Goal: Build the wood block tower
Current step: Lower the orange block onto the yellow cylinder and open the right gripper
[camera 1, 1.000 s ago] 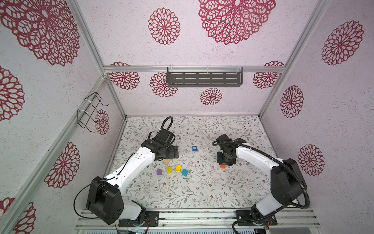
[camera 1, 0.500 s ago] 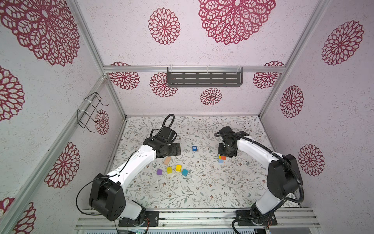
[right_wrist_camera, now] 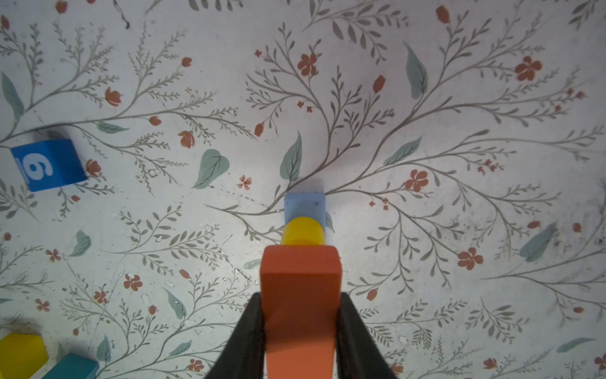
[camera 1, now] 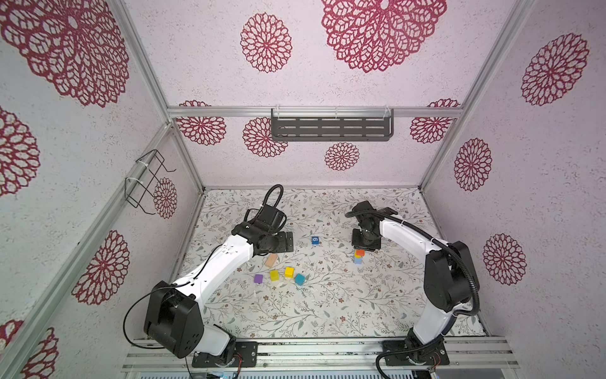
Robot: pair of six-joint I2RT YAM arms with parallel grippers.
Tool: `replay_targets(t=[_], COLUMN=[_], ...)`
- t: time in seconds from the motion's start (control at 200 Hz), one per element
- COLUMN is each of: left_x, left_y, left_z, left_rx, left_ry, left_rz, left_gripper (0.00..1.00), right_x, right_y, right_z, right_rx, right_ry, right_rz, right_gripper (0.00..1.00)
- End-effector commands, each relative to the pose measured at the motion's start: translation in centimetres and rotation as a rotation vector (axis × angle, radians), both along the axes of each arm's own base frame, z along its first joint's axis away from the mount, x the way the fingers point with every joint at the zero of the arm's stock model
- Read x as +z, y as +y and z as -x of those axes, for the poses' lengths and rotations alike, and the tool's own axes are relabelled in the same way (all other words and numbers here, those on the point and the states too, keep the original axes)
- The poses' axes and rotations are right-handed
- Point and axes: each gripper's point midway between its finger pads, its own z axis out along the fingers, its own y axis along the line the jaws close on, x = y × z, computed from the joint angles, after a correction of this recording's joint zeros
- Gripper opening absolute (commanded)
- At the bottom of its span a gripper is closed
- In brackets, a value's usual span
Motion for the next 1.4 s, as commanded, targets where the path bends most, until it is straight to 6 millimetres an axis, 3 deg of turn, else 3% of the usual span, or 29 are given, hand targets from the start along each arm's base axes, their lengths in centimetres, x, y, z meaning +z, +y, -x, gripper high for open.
replay_targets(t=[0.0, 0.891, 1.391], left_x=[-0.1, -0.6, -0.6], left_y=[-0.3, -0.5, -0.5], left_z=[0.0, -0.3, -0.3], left_rx=[-0.013, -0.013, -0.015], left_ry=[-0.012, 0.003, 0.005], left_rz=[0.009, 0.011, 0.011], left_gripper=[0.97, 0.97, 0.97], right_x=[0.7, -0.9, -0.8], right_y=[-0.6, -0.4, -0.2], right_z=[-0.2, -0.7, -1.0], right_rx=[0.012, 0.023, 0.024], right_ry=[-0.004, 0.024, 0.017], right_rz=[0.032, 0.038, 0.033], right_gripper=[0.28, 0.29, 0.32])
